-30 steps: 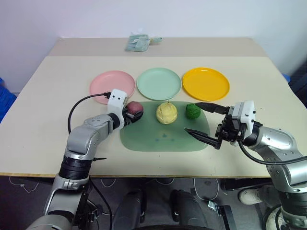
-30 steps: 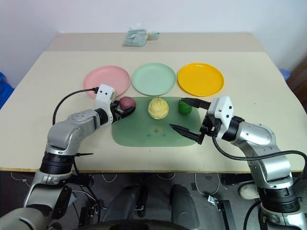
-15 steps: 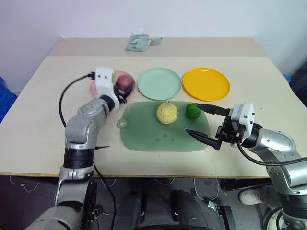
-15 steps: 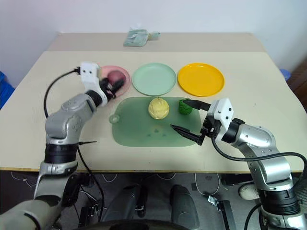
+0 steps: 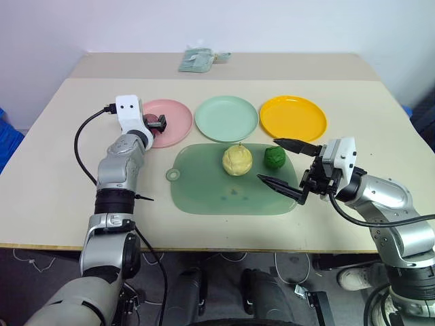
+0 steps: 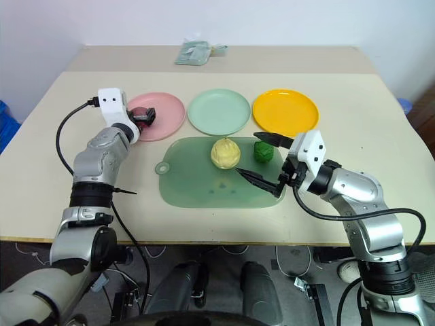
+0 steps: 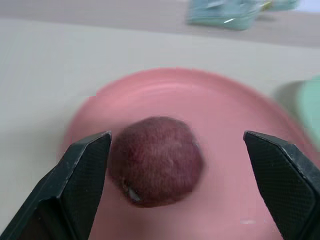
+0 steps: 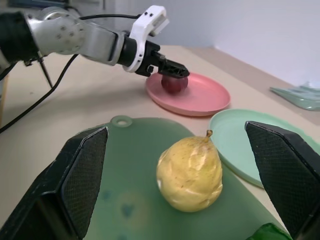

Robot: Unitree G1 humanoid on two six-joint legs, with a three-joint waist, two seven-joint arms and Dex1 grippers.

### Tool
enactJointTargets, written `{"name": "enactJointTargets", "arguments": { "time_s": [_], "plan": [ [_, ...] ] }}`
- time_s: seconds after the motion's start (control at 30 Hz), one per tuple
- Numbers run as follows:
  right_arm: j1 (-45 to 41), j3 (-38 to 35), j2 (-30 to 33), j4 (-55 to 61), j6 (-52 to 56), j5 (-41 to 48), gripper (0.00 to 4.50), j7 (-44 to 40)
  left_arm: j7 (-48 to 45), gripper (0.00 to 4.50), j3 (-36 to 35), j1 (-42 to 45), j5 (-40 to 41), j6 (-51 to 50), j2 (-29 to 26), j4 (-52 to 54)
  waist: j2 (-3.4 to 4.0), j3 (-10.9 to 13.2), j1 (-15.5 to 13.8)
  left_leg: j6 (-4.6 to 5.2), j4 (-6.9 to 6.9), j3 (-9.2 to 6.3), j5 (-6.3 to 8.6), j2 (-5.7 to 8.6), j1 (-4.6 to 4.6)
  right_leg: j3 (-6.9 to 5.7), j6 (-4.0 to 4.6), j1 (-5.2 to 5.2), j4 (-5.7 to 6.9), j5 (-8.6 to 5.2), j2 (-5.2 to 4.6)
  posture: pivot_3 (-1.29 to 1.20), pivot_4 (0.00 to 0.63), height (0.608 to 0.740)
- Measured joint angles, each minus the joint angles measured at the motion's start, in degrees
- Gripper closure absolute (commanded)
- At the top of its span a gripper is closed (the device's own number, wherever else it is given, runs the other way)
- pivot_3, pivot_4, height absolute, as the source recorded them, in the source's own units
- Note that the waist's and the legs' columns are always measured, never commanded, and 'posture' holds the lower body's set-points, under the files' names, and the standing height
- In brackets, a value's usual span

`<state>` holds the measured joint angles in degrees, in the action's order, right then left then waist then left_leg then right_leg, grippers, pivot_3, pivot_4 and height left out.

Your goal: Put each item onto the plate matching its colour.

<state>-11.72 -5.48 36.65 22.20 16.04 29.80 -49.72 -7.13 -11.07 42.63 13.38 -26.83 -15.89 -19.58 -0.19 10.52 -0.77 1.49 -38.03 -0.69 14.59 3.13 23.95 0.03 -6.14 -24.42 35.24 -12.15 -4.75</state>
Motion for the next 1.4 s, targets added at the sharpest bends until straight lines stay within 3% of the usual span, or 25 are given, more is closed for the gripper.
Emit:
{"name": "enactJointTargets", "arguments": {
  "time_s": [0.2, 0.47, 0.63, 0.87, 1.1, 1.4],
  "plan": [
    [1.64, 0.80, -1.24, -0.25, -0.39, -1.41, 0.00, 0.39, -14.79, 0.06, 5.29, -10.45, 7.02, -5.68, -2.67, 18.84, 0.02, -0.01, 0.11, -0.03, 0.04, 0.00, -0.01, -0.02, 0.00, 0.08, 0.03, -0.04, 0.02, 0.00, -0.02, 0.00, 0.150, 0.740],
    [2.28, 2.62, -2.51, -1.66, -2.70, -3.49, 0.00, 0.37, -27.32, 0.06, 9.53, -15.85, 11.11, -7.56, -7.98, 28.54, 0.05, -0.03, 0.22, -0.02, 0.07, 0.00, -0.01, -0.02, -0.01, 0.09, 0.18, -0.06, 0.00, -0.08, -0.04, 0.00, 0.150, 0.740],
    [-2.59, 7.09, -5.84, -6.93, -3.07, -9.06, 0.00, 3.58, -40.93, 0.06, 7.21, -27.24, 12.27, 4.93, -15.33, 32.11, 0.10, -0.06, 1.48, -0.09, 0.23, 0.03, -0.04, -0.06, -0.04, 0.14, 0.33, -0.16, 0.02, -0.16, -0.03, 0.00, 0.150, 0.740],
    [-9.70, 11.16, -9.07, -14.26, -2.45, -12.88, 0.00, 4.88, -60.79, 0.06, 2.24, -36.20, 17.51, 12.55, -26.39, 32.18, 0.11, -0.06, 1.18, -0.06, 0.26, 0.03, -0.01, -0.04, -0.02, 0.07, 0.53, -0.12, -0.06, -0.27, -0.18, 0.00, 0.150, 0.740],
    [-13.49, 13.42, -10.91, -20.47, -0.61, -14.58, 0.00, 4.53, -64.80, 0.06, -0.01, -40.17, 21.13, 12.69, -27.46, 35.26, 0.11, -0.06, 1.56, -0.05, 0.30, 0.03, -0.02, -0.04, -0.03, 0.04, 0.52, -0.16, -0.03, -0.27, -0.18, 0.00, 0.150, 0.740],
    [-17.00, 14.98, -12.74, -25.15, 1.08, -15.44, 0.00, 2.05, -62.39, 0.06, -1.71, -43.93, 22.28, 12.56, -27.49, 38.98, 0.11, -0.06, 1.56, -0.04, 0.31, 0.03, -0.02, -0.04, -0.03, 0.01, 0.52, -0.15, -0.03, -0.27, -0.16, 0.00, 0.150, 0.740]
  ]
}}
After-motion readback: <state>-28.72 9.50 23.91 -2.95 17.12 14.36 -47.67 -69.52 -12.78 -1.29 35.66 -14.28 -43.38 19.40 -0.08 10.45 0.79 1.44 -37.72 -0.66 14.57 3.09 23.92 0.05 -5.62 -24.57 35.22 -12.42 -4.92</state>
